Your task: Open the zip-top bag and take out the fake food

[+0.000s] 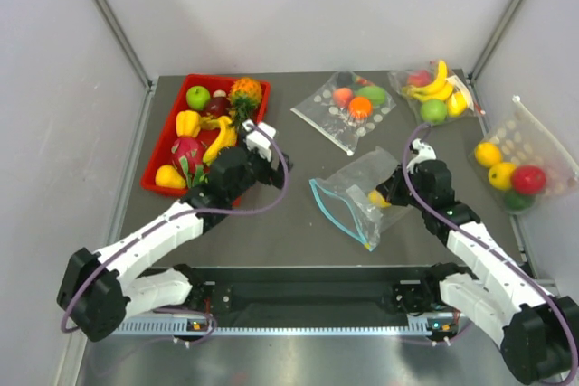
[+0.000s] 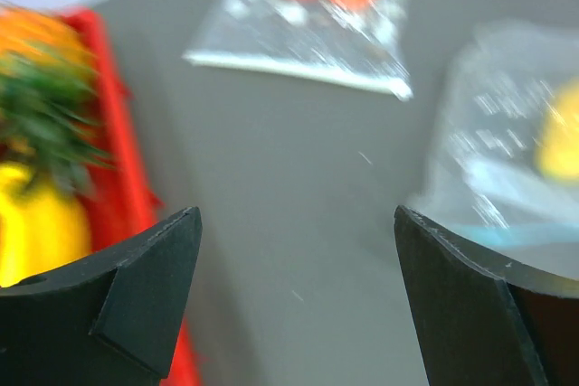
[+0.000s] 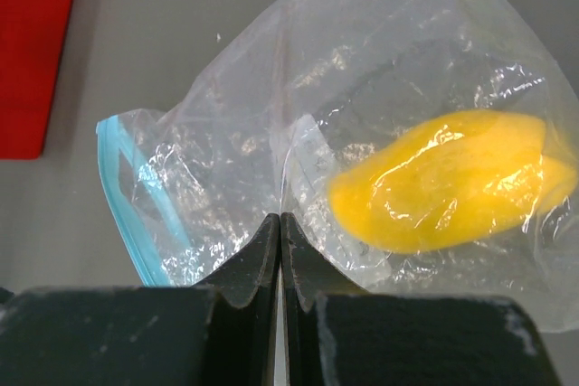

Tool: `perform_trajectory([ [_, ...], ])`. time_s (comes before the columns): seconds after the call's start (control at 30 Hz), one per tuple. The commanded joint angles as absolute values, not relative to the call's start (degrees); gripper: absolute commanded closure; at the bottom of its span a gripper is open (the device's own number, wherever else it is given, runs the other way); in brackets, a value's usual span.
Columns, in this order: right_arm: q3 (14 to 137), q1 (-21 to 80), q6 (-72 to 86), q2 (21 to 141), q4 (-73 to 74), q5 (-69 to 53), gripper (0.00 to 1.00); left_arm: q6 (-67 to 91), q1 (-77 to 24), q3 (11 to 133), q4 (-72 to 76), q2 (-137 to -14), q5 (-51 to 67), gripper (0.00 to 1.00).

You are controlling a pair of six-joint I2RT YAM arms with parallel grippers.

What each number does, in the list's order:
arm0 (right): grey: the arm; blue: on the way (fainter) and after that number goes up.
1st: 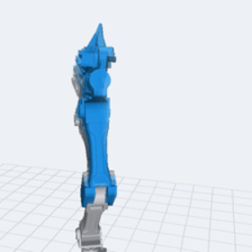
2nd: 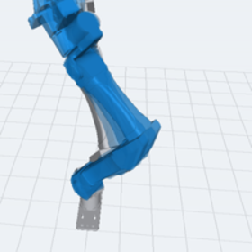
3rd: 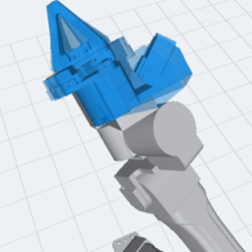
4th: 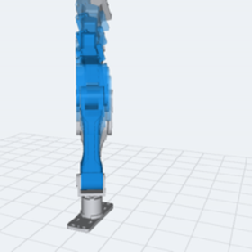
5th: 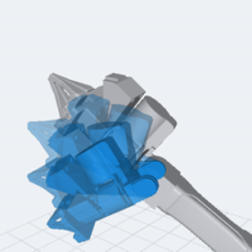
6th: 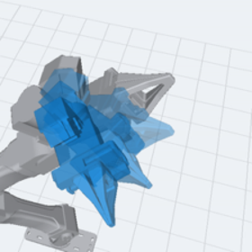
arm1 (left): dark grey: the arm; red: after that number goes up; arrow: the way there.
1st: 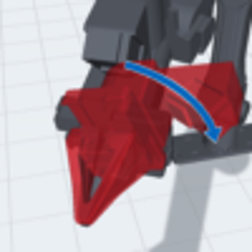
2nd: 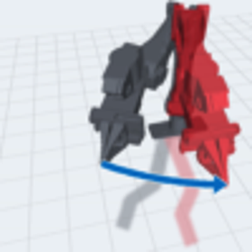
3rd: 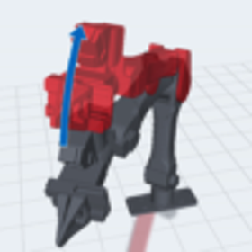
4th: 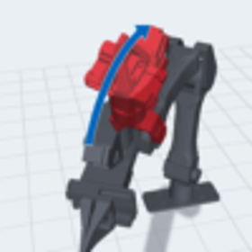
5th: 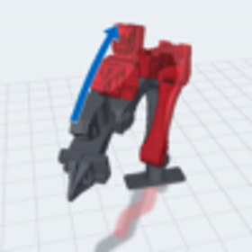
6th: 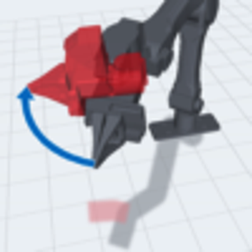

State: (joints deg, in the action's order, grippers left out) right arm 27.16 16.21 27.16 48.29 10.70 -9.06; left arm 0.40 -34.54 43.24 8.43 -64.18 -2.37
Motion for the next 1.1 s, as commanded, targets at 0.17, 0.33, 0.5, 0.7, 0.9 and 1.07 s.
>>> perform_trajectory([
  [0.17, 32.08, 18.19, 31.2, 54.04, 0.44, -10.99, 1.0, 5.18, -52.53, 34.9, 11.33, -62.21, -7.82, 0.11],
  [0.33, 33.05, 19.6, 32.6, 56.25, -2.46, -11.42, 1.0, 7.03, -57.39, 33.58, 16.68, -69.68, -8.7, 0.12],
  [0.5, 32.87, 20.13, 33.05, 56.43, -2.9, -11.95, 1.0, 7.38, -58.45, 34.89, 22.32, -80.23, -8.08, 0.11],
  [0.7, 32.34, 20.21, 32.08, 54.58, -0.53, -11.34, 1.0, 7.91, -58.71, 36.03, 29.09, -84.81, -8.61, 0.11],
  [0.9, 31.64, 20.13, 31.73, 54.14, -0.18, -11.34, 1.0, 7.47, -59.33, 36.83, 26.47, -83.5, -5.72, 0.11],
  [1.07, 31.55, 20.13, 31.73, 54.67, -0.44, -11.6, 1.0, 5.27, -59.77, 32.79, 25.76, -78.67, -0.27, 0.11],
])
